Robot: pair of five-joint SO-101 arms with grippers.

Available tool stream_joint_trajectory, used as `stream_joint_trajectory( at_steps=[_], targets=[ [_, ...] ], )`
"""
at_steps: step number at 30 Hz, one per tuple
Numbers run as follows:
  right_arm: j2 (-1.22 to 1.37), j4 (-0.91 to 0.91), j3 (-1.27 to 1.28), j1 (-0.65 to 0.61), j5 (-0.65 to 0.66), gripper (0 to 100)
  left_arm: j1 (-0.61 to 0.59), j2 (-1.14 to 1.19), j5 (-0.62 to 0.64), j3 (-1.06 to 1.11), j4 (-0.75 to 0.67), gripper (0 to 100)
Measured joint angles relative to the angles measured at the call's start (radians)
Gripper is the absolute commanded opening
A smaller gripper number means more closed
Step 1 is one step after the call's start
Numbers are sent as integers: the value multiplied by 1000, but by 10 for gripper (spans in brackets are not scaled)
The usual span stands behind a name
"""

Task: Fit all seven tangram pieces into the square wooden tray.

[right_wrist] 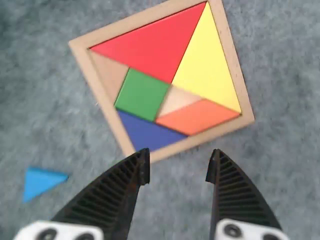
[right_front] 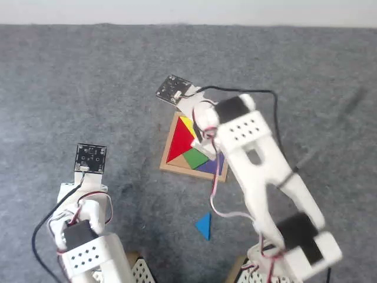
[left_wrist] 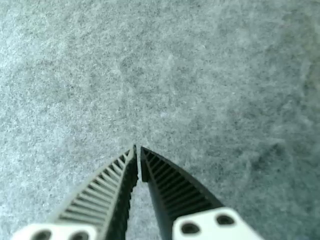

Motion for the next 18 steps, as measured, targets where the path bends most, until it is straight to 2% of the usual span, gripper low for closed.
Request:
stream_joint_trajectory(
  at_steps=[4,7,9,12,14,18],
  targets=[
    [-126,160,110,-26,66,216,0,0,0,0,0,12],
    [-224,192,275,-124,69,217,-2,0,0,0,0,12],
    [-301,176,404,-204,21,218,0,0,0,0,0,12],
    [-416,71,598,-330,-121,219,-2,0,0,0,0,12],
    [-479,-35,713,-388,-262,219,-2,0,0,0,0,12],
    [-569,-293,910,-413,-589,220,-2,0,0,0,0,12]
  ],
)
